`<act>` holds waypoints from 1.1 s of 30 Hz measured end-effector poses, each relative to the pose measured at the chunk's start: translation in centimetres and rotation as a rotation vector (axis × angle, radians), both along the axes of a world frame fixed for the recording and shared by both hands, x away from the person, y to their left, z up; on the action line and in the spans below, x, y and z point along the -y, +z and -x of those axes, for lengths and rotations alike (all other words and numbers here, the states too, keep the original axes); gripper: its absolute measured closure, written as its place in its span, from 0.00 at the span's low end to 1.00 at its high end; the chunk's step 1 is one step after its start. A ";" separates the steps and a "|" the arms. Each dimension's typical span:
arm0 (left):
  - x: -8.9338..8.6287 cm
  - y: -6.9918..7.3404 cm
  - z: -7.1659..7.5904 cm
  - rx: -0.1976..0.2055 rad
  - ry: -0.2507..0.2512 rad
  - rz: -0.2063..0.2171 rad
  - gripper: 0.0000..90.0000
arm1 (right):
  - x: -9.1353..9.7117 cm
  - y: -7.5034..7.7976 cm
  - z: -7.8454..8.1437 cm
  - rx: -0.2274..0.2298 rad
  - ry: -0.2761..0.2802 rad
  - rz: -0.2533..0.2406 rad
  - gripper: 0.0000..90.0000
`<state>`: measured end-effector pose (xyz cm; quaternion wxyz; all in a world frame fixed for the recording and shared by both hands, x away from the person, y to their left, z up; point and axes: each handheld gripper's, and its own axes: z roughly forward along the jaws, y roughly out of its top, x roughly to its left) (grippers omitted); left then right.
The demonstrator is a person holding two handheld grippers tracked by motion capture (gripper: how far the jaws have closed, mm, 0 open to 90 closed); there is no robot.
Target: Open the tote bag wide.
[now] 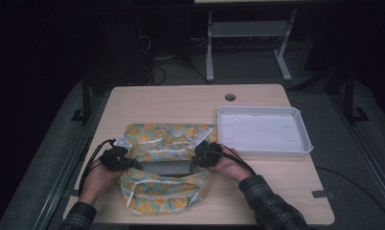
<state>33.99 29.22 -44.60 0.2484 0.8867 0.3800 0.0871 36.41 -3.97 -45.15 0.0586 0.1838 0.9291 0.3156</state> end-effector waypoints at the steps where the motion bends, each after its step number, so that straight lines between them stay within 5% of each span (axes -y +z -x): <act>1: 0.0 -0.1 0.0 0.006 0.000 0.006 1.00 | 0.3 0.4 0.0 -0.002 -0.015 -0.011 0.88; 10: 0.1 0.1 0.2 0.003 0.000 0.006 1.00 | 3.3 4.3 1.1 0.001 -0.055 -0.100 0.81; 15: -0.7 1.0 0.4 0.033 0.010 0.065 0.92 | 4.2 5.3 2.7 -0.006 -0.040 -0.121 0.81; 23: -2.3 4.7 2.0 0.157 0.047 0.204 0.81 | 4.8 6.0 3.8 -0.002 -0.026 -0.135 0.86; 27: -2.0 5.5 3.7 0.133 -0.002 0.205 0.97 | 4.9 6.2 4.4 -0.021 -0.017 -0.133 0.90; 33: -1.3 4.7 6.5 0.079 -0.002 0.177 0.98 | 5.3 5.5 5.8 -0.030 0.017 -0.112 0.91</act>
